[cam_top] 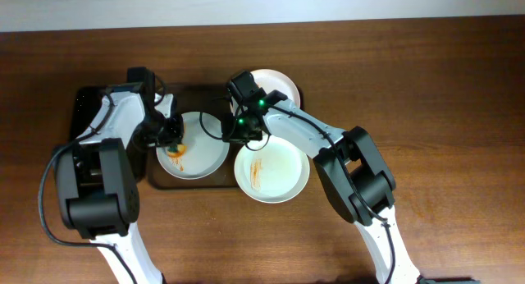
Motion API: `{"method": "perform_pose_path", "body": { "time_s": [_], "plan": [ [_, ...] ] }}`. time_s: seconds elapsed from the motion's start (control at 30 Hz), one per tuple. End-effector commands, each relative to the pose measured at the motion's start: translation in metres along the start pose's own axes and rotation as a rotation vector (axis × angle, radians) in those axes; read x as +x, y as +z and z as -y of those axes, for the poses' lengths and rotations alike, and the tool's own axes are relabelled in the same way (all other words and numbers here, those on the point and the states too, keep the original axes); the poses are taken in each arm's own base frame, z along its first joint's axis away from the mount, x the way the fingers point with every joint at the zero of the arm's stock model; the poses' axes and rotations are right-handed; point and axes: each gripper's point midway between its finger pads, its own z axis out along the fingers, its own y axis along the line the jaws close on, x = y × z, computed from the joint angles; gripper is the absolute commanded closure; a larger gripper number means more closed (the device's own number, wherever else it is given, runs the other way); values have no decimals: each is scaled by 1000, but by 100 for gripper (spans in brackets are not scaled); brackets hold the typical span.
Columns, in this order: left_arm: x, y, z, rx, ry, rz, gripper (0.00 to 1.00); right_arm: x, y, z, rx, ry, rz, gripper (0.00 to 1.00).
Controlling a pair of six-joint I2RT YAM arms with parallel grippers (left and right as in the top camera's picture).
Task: Clean dirty plates on tray and stack at the side
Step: 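Scrub the left plate with the sponge while right gripper holds rim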
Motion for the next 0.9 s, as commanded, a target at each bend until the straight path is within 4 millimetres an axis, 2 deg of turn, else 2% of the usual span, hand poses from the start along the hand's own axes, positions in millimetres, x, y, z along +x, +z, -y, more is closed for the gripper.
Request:
{"method": "perform_pose_path", "body": {
  "time_s": [0.0, 0.03, 0.1, 0.17, 0.23, 0.3, 0.37, 0.47, 0.53, 0.63, 0.77, 0.8, 0.83, 0.87],
  "plan": [
    [49, 28, 45, 196, 73, -175, 99, 2, 9, 7, -2, 15, -16, 96],
    [55, 28, 49, 201, 111, -196, 99, 2, 9, 7, -2, 15, -16, 96],
    [55, 30, 43, 153, 123, -194, 99, 3, 9, 6, -5, 15, -18, 96],
    [39, 33, 7, -42, 6, -135, 99, 3, 9, 6, -5, 15, -18, 96],
    [27, 27, -37, -293, -153, -60, 99, 3, 9, 6, -5, 15, -18, 96],
    [37, 10, -74, -540, -320, -33, 99, 2, 9, 6, -5, 15, -18, 96],
    [44, 1, -85, -626, -413, -18, 99, 2, 9, 6, -5, 15, -17, 96],
    [37, 5, -82, -606, -426, 16, 99, 2, 9, 6, -7, 14, -15, 96],
    [20, 17, -71, -528, -424, 79, 99, 1, 9, 5, -9, 12, -12, 96],
    [-10, 39, -43, -381, -367, 199, 99, 1, 9, 5, -9, 12, -12, 96],
    [-27, 42, -28, -344, -312, 270, 99, 1, 9, 5, -9, 12, -12, 96],
    [-34, 47, -7, -261, -157, 260, 99, 1, 9, 5, -9, 12, -12, 96],
    [-33, 52, 14, -169, -15, 228, 99, 1, 9, 5, -9, 12, -12, 96],
    [-27, 55, 26, -107, 66, 195, 99, 1, 9, 5, -9, 12, -11, 96]
  ]
}}
